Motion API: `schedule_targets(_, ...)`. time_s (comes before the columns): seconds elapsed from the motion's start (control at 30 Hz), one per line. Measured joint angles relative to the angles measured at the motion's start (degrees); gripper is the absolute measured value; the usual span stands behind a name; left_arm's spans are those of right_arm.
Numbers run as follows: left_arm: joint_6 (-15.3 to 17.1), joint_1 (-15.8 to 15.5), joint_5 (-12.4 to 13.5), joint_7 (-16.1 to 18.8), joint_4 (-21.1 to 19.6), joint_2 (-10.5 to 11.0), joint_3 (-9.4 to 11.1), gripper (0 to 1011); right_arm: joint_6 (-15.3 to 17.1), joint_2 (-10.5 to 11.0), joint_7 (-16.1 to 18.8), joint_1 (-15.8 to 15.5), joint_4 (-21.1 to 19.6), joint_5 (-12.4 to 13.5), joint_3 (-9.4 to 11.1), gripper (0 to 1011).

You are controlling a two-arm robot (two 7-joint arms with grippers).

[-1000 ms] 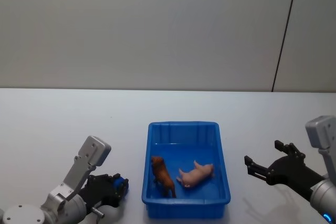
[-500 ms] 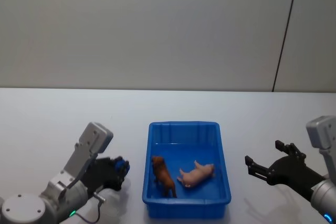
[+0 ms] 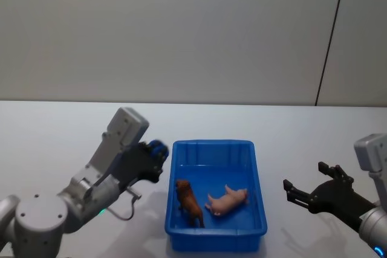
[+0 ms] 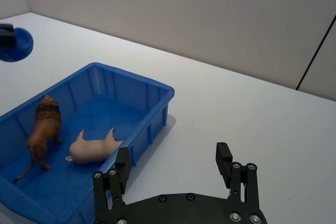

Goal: Pick up the two dolls from the table and place them into the box.

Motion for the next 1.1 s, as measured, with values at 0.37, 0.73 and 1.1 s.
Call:
schedule_targets(0.37,-4.6,-3.5,0.2,-2.5,3.0,-4.0,1.6,353,0.0,0.0,0.0,0.0,0.0,0.0,0.0,1001)
schedule_targets(0.73,-8.5,-4.8,-1.8,-3.3,5.4,-6.0,2.3,695,0.0,0.0,0.0,0.0,0.0,0.0,0.0,1001)
schedule_targets(1.1,-10.6,-3.2,-3.3,-1.4,3.1,-5.2,2.1,993,0.0,0.0,0.0,0.0,0.0,0.0,0.0,1000)
